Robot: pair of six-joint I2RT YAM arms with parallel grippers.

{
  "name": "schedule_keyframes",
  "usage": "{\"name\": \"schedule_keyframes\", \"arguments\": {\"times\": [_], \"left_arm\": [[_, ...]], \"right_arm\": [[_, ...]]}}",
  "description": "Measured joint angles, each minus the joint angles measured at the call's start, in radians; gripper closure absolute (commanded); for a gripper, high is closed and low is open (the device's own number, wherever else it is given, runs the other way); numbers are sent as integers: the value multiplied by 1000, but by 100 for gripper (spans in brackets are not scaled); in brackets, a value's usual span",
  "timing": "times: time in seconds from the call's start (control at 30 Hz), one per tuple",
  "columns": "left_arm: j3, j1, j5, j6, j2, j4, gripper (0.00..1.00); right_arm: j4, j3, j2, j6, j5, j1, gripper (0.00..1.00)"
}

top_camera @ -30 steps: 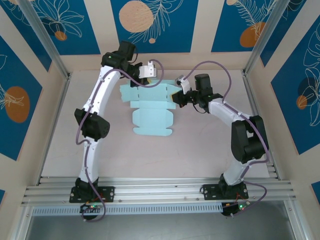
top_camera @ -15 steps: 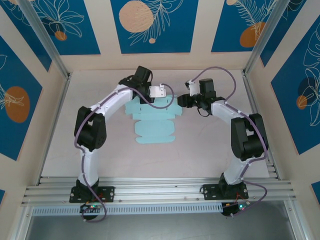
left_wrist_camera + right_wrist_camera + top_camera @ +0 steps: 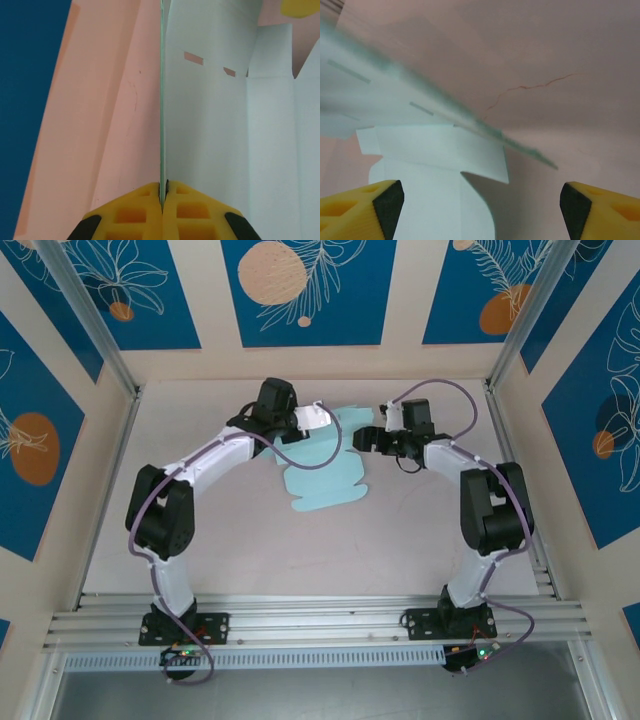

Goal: Fold the paper box

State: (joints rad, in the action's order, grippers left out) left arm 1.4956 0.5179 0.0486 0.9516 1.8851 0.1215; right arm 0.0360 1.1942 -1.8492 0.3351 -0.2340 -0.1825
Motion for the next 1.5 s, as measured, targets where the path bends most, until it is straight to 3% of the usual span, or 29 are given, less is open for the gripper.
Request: {"name": "schedule_keyframes", "arguments": {"times": [0.27, 0.6, 0.73, 0.93, 1.07, 1.5], "left_arm": [[-111, 1, 2, 40, -1, -116, 100], [-218, 23, -63, 140, 0, -322, 100], [-218, 45, -108, 196, 16, -360, 100], [-219, 55, -137, 238, 41, -394, 100], [-225, 56, -145, 259, 41, -430, 100], [-280, 68, -175, 290, 66, -549, 100]], "right_arm": [[37, 162, -152, 101, 23, 20, 16], [146, 218, -167, 195, 45, 30, 22], [245, 206, -93, 212, 111, 34, 25], [328, 182, 148, 218, 184, 21, 29], [349, 221, 188, 235, 178, -21, 29], [470, 510, -90, 226, 152, -117, 29]]}}
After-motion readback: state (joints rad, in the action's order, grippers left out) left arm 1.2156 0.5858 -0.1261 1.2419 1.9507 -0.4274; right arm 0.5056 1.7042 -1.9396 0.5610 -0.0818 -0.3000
